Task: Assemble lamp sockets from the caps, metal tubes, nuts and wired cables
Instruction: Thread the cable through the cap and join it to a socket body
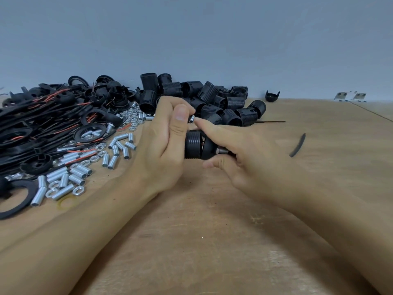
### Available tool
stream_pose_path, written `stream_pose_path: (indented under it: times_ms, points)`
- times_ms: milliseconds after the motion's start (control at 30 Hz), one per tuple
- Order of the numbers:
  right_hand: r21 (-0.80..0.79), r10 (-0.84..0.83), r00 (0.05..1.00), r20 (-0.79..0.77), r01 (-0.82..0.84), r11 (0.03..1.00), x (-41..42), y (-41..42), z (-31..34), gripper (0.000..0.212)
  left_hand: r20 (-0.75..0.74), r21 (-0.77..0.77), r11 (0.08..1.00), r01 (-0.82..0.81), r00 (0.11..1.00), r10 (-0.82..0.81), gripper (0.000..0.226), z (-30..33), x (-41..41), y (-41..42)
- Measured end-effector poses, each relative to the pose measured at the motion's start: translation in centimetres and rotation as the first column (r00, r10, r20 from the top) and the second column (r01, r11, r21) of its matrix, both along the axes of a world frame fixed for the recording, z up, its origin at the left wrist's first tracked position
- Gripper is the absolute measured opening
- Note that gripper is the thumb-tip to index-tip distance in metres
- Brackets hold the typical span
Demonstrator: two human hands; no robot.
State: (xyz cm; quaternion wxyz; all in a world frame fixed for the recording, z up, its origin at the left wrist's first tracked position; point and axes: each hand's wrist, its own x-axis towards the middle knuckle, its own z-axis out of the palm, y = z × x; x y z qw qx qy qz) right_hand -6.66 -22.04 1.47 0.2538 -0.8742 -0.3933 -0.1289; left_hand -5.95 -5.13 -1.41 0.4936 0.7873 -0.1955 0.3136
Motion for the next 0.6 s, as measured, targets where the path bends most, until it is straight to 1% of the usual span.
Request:
stream_pose_path:
  times_ms: [67, 167, 267, 333, 400, 500, 533, 600]
  points:
    - [-0.006, 0.026, 0.999, -0.022, -0.027, 1.0, 0.0, -0.2, -0.2, 0.06, 0.013, 0.03, 1.0, -0.01, 1.0, 0.01, 0.044, -0.1, -0.2, 0.1]
    - [-0.035, 0.057, 0.998, -0.028, -0.058, 0.998, -0.1, -0.4, -0.2, 0.061, 0.038, 0.017, 1.0, 0.004, 0.999, -0.004, 0.056, -0.2, -0.5, 0.1]
    - [-0.034, 0.107, 0.994, -0.028, -0.108, 0.994, -0.1, -0.6, 0.0, 0.057, 0.019, -0.037, 0.996, 0.081, 0.997, -0.081, 0.047, 0.0, -0.9, -0.2]
    - [-0.027, 0.13, 0.991, -0.036, -0.131, 0.991, -0.1, -0.7, -0.1, 0.052, 0.017, -0.04, 0.995, 0.093, 0.996, -0.092, 0.047, 0.0, -1.1, -0.4]
    - [-0.039, 0.136, 0.991, -0.005, -0.136, 0.99, -0.1, -0.8, -0.5, 0.047, -0.014, -0.046, 0.994, 0.098, 0.995, -0.099, 0.048, 0.0, -1.3, -0.7]
    - [-0.041, 0.122, 0.992, 0.026, -0.121, 0.992, 0.1, -0.8, -1.0, 0.047, -0.116, -0.1, 0.994, 0.035, 0.992, -0.046, 0.051, -0.2, -1.2, -0.8]
    - [-0.031, 0.109, 0.994, 0.007, -0.108, 0.994, 0.2, -0.7, -1.1, 0.049, -0.14, -0.082, 0.997, -0.003, 0.99, -0.009, 0.049, -0.3, -1.1, -0.9]
    - [0.005, 0.115, 0.992, -0.056, -0.115, 0.993, 0.4, -0.1, -1.4, 0.058, -0.168, 0.034, 0.998, -0.057, 0.984, 0.062, 0.051, -0.3, -0.9, -0.9]
